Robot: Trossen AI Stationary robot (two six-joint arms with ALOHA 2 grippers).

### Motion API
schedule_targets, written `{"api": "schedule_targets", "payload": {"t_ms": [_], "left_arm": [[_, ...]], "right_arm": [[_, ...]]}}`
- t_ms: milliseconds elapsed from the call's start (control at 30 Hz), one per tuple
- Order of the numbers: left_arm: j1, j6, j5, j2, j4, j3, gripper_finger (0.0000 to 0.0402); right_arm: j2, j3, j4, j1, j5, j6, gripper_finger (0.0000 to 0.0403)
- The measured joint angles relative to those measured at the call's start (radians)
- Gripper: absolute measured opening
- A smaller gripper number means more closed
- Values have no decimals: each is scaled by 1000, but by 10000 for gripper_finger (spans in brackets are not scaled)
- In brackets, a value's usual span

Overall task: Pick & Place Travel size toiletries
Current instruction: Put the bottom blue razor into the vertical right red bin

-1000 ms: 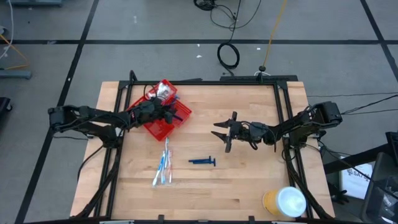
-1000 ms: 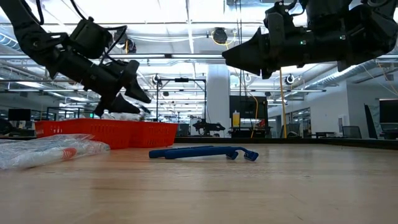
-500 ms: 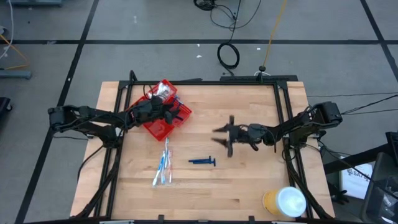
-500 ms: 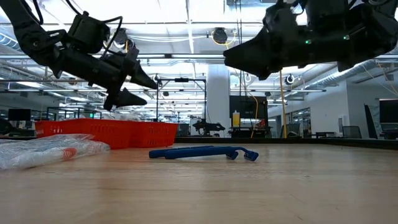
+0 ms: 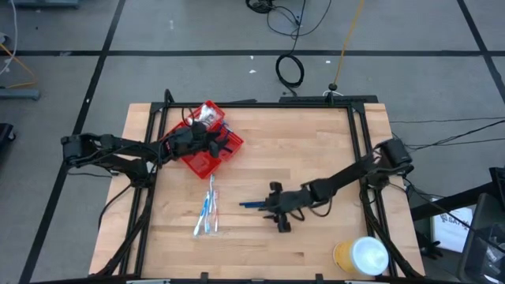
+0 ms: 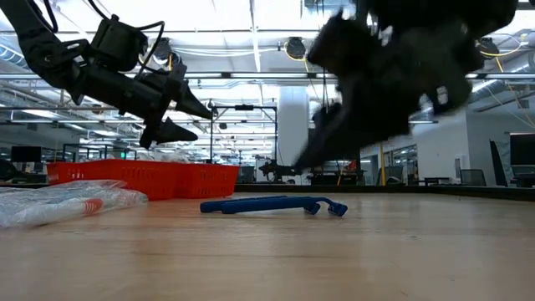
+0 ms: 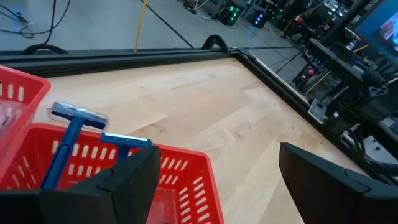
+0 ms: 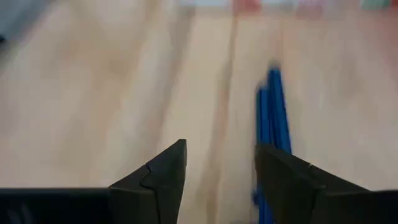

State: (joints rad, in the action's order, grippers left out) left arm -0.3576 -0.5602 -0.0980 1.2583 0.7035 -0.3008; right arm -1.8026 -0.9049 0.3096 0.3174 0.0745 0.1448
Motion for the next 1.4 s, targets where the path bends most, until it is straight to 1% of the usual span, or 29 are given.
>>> {"api": "schedule_targets", "payload": {"t_ms": [100, 267, 367, 567, 633, 733, 800, 867, 967, 1100, 1200, 1400], "left_arm": [[11, 0, 0, 0, 0, 0, 321], [17, 11, -1, 0, 0, 0, 322], [17, 12, 0, 0, 0, 0, 322], [17, 14, -1, 0, -3, 0, 322], [17, 15, -1, 0, -3, 0, 322], [17, 16, -7, 0, -3, 0, 322], [17, 22, -8, 0, -3, 0, 322], [17, 29, -8, 0, -3, 0, 322], [17, 28, -8, 0, -3, 0, 322], [17, 31, -8, 0, -3, 0, 322], [17, 32, -8, 0, -3, 0, 322], [17, 33, -8, 0, -4, 0, 322]], "right_arm": [[-58, -18, -18, -1, 6, -6, 166], [-78, -21, -37, -19, 2, -1, 155], [-68, -22, -38, -25, 2, -2, 153], [-2, -22, -37, -9, 8, -84, 154], [15, -22, -36, -7, 47, -108, 152], [18, -22, -26, -10, 135, -163, 149], [18, -22, -27, -20, 159, -196, 149], [3, -22, -20, -41, 153, -199, 149], [-25, -20, -33, -79, 112, -199, 148], [-56, -22, -15, -115, 16, -188, 144], [-82, -21, -30, -121, -25, -184, 142], [-94, -23, -40, -122, -49, -183, 123]]}}
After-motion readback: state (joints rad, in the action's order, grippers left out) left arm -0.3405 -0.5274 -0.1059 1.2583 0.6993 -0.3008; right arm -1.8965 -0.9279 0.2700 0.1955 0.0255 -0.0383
